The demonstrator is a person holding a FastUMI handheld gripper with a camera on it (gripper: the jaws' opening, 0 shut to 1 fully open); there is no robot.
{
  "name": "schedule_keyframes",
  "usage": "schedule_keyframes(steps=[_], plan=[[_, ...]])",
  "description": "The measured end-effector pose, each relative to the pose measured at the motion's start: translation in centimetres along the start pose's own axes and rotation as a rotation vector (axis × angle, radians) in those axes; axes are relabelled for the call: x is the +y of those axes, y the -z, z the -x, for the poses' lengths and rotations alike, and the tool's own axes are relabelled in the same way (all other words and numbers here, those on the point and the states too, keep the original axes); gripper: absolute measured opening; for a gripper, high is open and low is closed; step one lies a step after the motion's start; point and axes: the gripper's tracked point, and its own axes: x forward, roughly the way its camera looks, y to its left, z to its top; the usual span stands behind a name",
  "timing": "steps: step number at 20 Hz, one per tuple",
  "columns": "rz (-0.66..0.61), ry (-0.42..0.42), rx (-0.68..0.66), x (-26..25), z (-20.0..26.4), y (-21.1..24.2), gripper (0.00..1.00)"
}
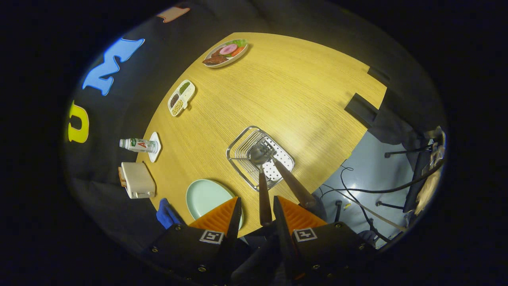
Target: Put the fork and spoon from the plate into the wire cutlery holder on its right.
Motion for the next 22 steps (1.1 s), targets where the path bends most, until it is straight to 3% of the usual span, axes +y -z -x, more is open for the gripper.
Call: schedule_keyframes(steps=[8, 16, 22], plan=[[0.011, -0.022, -0.102, 1.4, 2.7, -2.1, 0.49], [0.090, 0.009, -0.183, 2.0, 4.6, -3.5, 0.50], [0.174, -0.008, -0.439, 4.2, 8.1, -7.6, 0.50]])
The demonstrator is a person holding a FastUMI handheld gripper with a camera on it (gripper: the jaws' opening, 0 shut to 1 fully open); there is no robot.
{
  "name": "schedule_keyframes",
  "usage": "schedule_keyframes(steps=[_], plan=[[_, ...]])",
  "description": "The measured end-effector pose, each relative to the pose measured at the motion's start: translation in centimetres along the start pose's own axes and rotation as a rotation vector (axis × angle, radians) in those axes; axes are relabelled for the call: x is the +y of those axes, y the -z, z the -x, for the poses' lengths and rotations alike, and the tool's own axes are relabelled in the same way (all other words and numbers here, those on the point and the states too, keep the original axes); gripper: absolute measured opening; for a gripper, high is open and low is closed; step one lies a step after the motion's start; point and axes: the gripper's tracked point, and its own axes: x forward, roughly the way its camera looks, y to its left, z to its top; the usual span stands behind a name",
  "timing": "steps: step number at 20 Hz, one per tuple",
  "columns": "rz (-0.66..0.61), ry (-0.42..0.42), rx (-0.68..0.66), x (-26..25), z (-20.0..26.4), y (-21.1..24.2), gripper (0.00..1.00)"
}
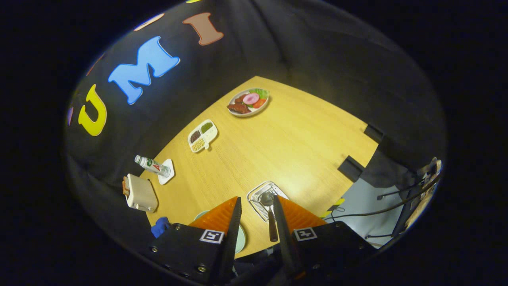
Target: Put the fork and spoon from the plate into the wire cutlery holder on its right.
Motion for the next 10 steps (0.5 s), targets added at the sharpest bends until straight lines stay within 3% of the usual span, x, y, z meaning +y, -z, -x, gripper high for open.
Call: schedule_keyframes(steps=[5, 10], plan=[[0.065, -0.026, -0.314, 1.9, 4.1, -7.0, 0.49], [0.171, 0.005, -0.615, 3.3, 10.0, -12.5, 0.49]])
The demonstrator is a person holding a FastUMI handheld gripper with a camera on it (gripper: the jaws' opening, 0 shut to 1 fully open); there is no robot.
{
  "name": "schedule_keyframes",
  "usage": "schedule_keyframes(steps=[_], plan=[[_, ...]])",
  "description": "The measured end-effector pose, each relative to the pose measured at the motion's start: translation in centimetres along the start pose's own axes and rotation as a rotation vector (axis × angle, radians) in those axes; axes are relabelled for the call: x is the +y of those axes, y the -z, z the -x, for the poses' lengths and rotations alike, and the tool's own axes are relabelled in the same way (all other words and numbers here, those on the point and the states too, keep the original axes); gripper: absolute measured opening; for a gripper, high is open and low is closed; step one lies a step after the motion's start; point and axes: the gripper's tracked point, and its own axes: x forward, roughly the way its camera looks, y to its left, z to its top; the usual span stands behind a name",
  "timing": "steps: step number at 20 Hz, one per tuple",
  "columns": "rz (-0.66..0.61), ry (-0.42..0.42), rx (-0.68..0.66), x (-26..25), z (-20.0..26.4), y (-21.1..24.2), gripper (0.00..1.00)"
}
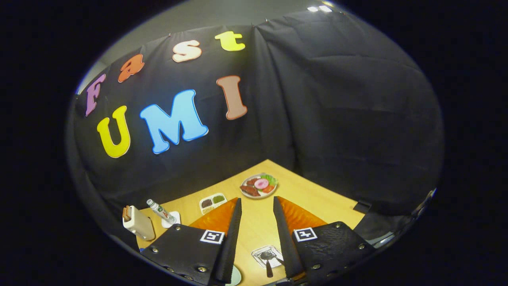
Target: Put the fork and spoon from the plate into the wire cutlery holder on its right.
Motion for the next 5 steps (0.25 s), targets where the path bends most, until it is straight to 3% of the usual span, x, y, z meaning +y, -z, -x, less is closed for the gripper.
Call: schedule_keyframes(steps=[5], plan=[[0.075, 0.042, -0.257, 0.1, 2.7, -5.9, 0.49]])
